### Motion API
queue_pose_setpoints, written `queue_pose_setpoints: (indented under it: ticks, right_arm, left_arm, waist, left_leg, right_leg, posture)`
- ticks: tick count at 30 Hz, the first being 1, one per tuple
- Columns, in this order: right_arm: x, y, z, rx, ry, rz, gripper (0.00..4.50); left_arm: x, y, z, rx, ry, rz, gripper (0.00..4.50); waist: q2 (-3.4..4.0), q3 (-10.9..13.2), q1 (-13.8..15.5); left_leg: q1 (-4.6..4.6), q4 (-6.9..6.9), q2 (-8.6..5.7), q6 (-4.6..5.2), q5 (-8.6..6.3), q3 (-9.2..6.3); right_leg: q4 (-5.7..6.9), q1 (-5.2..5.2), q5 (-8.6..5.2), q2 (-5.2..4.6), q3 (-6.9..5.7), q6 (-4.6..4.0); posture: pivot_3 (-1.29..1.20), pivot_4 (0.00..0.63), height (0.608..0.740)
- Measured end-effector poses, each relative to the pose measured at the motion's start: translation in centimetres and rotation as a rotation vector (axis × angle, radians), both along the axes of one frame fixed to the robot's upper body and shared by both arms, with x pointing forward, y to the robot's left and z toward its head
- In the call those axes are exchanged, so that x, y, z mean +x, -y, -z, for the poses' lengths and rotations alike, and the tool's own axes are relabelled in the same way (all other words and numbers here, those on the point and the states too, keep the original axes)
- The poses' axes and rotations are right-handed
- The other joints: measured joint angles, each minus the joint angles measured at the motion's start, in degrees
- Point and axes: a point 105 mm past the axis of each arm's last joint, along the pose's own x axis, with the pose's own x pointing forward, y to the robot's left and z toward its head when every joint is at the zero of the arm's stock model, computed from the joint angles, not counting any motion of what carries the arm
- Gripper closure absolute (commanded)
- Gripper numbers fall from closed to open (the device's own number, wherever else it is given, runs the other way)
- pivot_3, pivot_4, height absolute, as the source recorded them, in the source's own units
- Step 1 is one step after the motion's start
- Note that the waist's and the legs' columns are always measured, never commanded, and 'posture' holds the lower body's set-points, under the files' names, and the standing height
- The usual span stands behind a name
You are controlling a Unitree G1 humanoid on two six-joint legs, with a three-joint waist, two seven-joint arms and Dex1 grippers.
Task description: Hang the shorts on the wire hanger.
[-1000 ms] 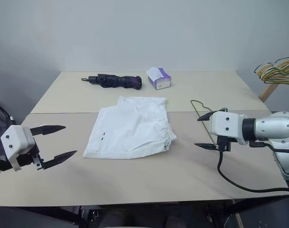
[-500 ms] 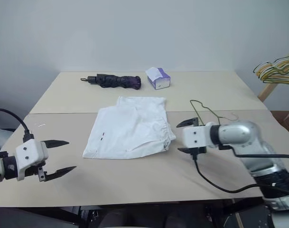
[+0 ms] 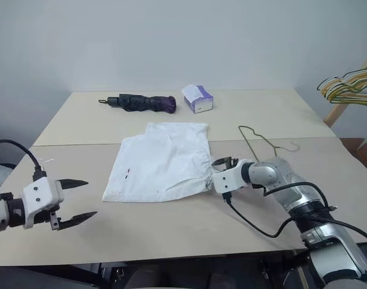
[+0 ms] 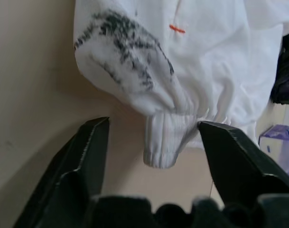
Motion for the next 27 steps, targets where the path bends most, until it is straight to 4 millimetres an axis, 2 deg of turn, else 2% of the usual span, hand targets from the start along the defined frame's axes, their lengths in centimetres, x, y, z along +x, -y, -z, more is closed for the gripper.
queue_pose_setpoints:
  ticks: [7, 10, 16, 21, 24, 27]
  right_arm:
    - [0.4, -0.2, -0.2, -0.005, 0.019, -0.006, 4.47]
    - [0.5, -0.4, -0.1, -0.003, 0.018, -0.008, 4.47]
    - [0.6, -0.6, -0.1, 0.01, 0.024, 0.004, 4.47]
    - [0.6, -0.6, 0.0, 0.012, 0.02, 0.01, 4.47]
    - [0.5, -0.6, 0.0, 0.011, 0.014, 0.018, 4.5]
    - [0.4, -0.7, 0.0, 0.005, 0.006, 0.012, 4.5]
  left_arm:
    - [2.3, 0.1, 1.7, -0.025, -0.024, 0.03, 0.0]
    - [3.8, 0.2, 2.3, -0.008, -0.032, 0.069, 0.0]
    - [4.9, 0.8, 3.8, -0.022, -0.101, 0.166, 0.0]
    - [6.4, 0.4, 5.7, 0.023, -0.157, 0.177, 0.0]
    - [7.6, 0.5, 6.1, 0.026, -0.152, 0.164, 0.89]
    - [7.8, 0.7, 6.5, 0.022, -0.155, 0.181, 1.76]
  waist:
    - [-0.01, -0.01, 0.56]
    - [-0.01, -0.01, 0.4]
    - [-0.01, -0.01, -0.04]
    - [-0.01, -0.02, -0.09]
    - [0.01, -0.05, 0.11]
    - [0.21, -0.18, 0.12]
  left_leg:
    - [0.03, 0.0, -0.01, -0.02, 0.01, 0.0]
    - [0.01, 0.0, -0.03, -0.03, 0.02, 0.03]
    - [-0.01, 0.0, -0.03, -0.05, 0.04, 0.06]
    - [-0.01, 0.01, -0.04, -0.05, 0.04, 0.06]
    - [0.02, 0.02, -0.05, -0.04, 0.04, 0.04]
    - [0.1, 0.02, -0.05, -0.04, 0.04, 0.04]
  right_leg:
    - [0.03, 0.05, 0.0, 0.0, -0.03, 0.0]
    - [0.05, 0.01, 0.01, 0.01, -0.03, 0.0]
    - [0.08, -0.01, 0.01, 0.02, -0.02, -0.01]
    - [0.08, -0.01, 0.02, 0.02, -0.02, 0.0]
    - [0.09, 0.05, 0.02, 0.02, -0.03, 0.0]
    - [0.11, 0.11, 0.02, 0.01, -0.03, 0.0]
  posture:
    - [0.17, 0.0, 0.74]
    - [0.16, 0.0, 0.74]
    - [0.14, 0.0, 0.74]
    - [0.13, 0.0, 0.74]
    - [0.12, 0.0, 0.74]
    - [0.12, 0.0, 0.74]
